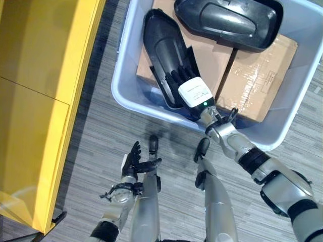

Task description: Move parts from the plastic box to the shelf.

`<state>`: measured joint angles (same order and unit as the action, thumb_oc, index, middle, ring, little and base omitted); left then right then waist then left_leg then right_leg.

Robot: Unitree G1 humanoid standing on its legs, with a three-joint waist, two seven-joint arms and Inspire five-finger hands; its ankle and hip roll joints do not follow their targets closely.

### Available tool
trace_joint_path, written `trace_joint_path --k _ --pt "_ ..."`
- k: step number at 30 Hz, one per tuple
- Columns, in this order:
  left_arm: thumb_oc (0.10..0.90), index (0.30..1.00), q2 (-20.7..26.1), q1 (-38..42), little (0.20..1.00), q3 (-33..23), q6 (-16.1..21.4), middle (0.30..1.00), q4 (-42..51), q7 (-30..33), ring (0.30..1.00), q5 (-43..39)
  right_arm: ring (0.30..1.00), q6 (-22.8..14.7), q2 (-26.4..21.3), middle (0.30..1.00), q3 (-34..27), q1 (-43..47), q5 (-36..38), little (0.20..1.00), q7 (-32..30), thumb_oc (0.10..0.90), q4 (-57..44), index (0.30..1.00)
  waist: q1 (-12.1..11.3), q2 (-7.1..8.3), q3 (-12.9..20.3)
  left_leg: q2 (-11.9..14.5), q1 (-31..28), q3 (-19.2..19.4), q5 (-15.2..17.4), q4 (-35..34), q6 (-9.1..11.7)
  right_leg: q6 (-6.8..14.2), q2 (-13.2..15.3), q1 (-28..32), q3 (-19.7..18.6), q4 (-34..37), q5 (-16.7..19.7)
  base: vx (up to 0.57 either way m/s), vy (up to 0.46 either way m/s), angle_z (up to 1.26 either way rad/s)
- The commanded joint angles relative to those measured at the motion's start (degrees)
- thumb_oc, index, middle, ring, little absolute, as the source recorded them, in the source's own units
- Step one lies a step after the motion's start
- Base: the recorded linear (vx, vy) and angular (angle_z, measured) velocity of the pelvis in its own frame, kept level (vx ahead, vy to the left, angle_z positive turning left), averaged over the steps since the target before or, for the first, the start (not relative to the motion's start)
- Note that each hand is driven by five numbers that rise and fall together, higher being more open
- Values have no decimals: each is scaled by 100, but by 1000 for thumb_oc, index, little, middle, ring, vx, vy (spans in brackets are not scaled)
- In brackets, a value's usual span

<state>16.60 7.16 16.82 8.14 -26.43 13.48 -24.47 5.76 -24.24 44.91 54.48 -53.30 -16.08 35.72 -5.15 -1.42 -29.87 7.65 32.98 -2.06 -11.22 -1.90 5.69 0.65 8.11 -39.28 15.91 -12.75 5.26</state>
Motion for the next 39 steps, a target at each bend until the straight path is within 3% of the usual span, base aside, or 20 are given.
trace_joint_path --k 1,11,13,23,29,30,38,39 --pt "900 1000 167 -59 1000 170 321 1000 437 43 1000 -58 300 -115 124 300 810 -236 -319 300 727 400 1258 300 -313 -42 8 183 -309 68 465 201 55 693 591 528 -256 637 459 -2 35 2" --pt "900 1000 85 50 1000 166 301 1000 293 31 1000 -69 300 -73 64 300 489 -809 -61 300 671 400 1306 300 -298 -27 8 127 -593 101 473 131 31 722 653 785 -254 681 483 -4 24 10" --pt "900 1000 30 121 1000 226 279 1000 146 65 1000 -40 300 -13 91 300 211 -959 381 300 426 400 1245 300 -266 -7 8 106 -861 145 464 26 18 735 657 1002 -278 746 506 -5 44 4" --pt "900 1000 -26 206 1000 167 222 1000 -84 67 1000 -41 300 -33 -47 300 -48 -991 775 300 309 400 817 300 -199 44 8 47 -1693 247 440 -175 7 775 694 1745 -319 918 572 2 19 0" --pt "900 1000 -23 149 1000 18 127 1000 -265 70 1000 42 300 -64 -295 300 -513 -1109 1253 300 188 400 75 300 -111 105 8 27 -2344 321 542 -198 -24 782 711 2321 -395 952 514 35 18 -10" --pt "900 1000 -10 83 1000 -176 89 1000 -396 95 1000 29 300 -134 -426 300 -804 -1247 1555 300 118 400 -421 300 -40 165 173 55 -2611 358 583 -227 -27 798 706 2531 -423 984 492 70 0 -24" --pt "900 1000 80 -246 1000 -512 -77 1000 -541 -73 1000 246 300 -341 -740 300 -1473 -2041 1768 300 233 400 -1703 300 135 191 794 94 -3215 497 778 -252 -47 821 636 3050 -461 1107 404 88 2 -11" --pt "900 1000 69 -308 1000 -621 -83 1000 -605 -89 1000 238 300 -414 -762 300 -1712 -2305 1949 300 278 400 -2064 300 210 191 1046 111 -3360 541 810 -279 -41 824 595 3178 -490 1186 389 119 -14 -28"
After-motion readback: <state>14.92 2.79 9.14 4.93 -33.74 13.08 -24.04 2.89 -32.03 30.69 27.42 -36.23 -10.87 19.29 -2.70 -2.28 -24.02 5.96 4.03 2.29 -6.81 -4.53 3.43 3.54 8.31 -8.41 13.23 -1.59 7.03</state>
